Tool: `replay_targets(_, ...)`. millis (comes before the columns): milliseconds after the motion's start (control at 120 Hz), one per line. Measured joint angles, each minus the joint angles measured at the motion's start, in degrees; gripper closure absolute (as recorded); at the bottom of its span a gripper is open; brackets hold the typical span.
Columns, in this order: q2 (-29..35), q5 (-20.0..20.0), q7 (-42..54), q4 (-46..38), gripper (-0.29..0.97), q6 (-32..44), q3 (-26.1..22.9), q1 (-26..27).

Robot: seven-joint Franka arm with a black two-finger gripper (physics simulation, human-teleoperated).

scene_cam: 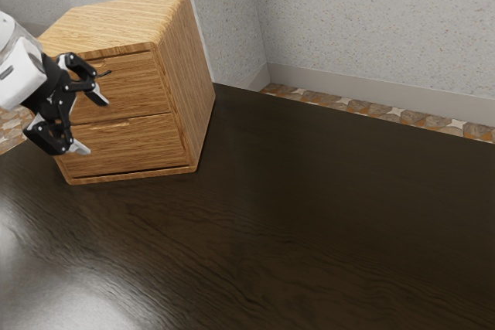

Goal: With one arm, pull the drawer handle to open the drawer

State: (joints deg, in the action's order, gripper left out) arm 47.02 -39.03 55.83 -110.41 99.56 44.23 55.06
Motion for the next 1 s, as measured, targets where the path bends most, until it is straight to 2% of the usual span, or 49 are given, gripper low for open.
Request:
replay_targets(33,0.2,0.0,0.9,0.2,0.0,-0.1,-0.1,1.1)
replay_targets(108,1.8,-2.0,2.3,2.4,0.0,-2.1,0.2,7.7)
replay_targets(150,2.7,-3.1,2.9,2.8,0.0,-3.2,0.5,8.7)
replay_targets(375,3.2,-6.5,5.5,2.8,0.0,-6.2,5.5,3.5)
replay_targets(483,3.1,-9.4,6.5,4.8,0.0,-6.0,7.2,3.5)
replay_targets(600,2.9,-10.7,7.4,6.4,0.0,-4.4,8.6,4.5)
replay_targets(817,2.6,-11.2,8.7,9.2,0.0,-1.1,12.3,6.5)
replay_targets(1000,2.2,-9.2,7.1,9.3,0.0,1.5,13.2,6.2)
